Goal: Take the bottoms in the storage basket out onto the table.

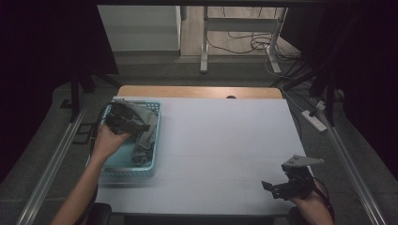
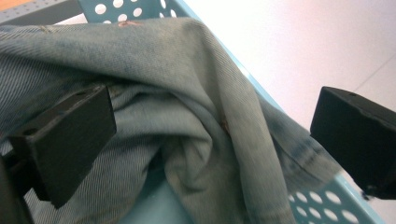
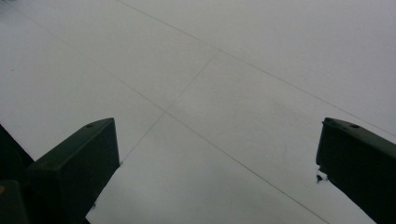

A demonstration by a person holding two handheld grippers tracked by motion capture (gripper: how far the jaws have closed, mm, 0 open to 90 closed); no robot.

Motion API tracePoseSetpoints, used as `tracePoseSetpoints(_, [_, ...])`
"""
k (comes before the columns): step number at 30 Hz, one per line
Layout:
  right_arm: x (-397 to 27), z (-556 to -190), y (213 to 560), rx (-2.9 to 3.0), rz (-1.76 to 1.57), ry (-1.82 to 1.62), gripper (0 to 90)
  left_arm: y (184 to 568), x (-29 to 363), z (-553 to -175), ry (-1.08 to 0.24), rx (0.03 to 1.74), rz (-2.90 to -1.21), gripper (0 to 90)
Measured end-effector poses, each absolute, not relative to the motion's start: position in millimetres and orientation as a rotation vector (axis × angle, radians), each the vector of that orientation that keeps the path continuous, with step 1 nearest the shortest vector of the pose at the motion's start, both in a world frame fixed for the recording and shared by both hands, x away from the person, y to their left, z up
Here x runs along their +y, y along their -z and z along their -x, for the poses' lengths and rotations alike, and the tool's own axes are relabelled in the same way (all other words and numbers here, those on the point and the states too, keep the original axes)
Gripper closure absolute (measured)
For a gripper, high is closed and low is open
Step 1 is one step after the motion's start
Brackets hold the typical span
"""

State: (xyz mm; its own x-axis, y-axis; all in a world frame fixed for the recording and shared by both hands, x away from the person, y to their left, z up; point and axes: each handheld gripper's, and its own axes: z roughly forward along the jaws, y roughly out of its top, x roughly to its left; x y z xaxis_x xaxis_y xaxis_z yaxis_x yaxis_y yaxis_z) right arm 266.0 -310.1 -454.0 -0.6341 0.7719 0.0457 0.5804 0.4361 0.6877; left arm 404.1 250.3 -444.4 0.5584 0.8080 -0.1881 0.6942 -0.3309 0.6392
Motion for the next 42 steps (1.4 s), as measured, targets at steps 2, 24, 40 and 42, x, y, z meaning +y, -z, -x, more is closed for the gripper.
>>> tracePoseSetpoints(2, [-310, -266, 454, 2.417, -1.169, -0.994, 0.0, 446, 249, -410, -0.215, 1.216, -2.105, 0.0])
tracePoseSetpoints(24, [-310, -266, 454, 2.424, -1.162, -0.988, 0.0, 502, 236, -452, -0.118, 1.352, -2.238, 0.6])
tracePoseSetpoints(40, [-308, -266, 455, 2.427, -1.146, -0.979, 0.0, 502, 233, -443, -0.176, 1.452, -2.279, 57.7])
tracePoseSetpoints(42, [-308, -266, 454, 2.427, -1.144, -0.979, 0.0, 499, 232, -443, -0.170, 1.472, -2.273, 63.4])
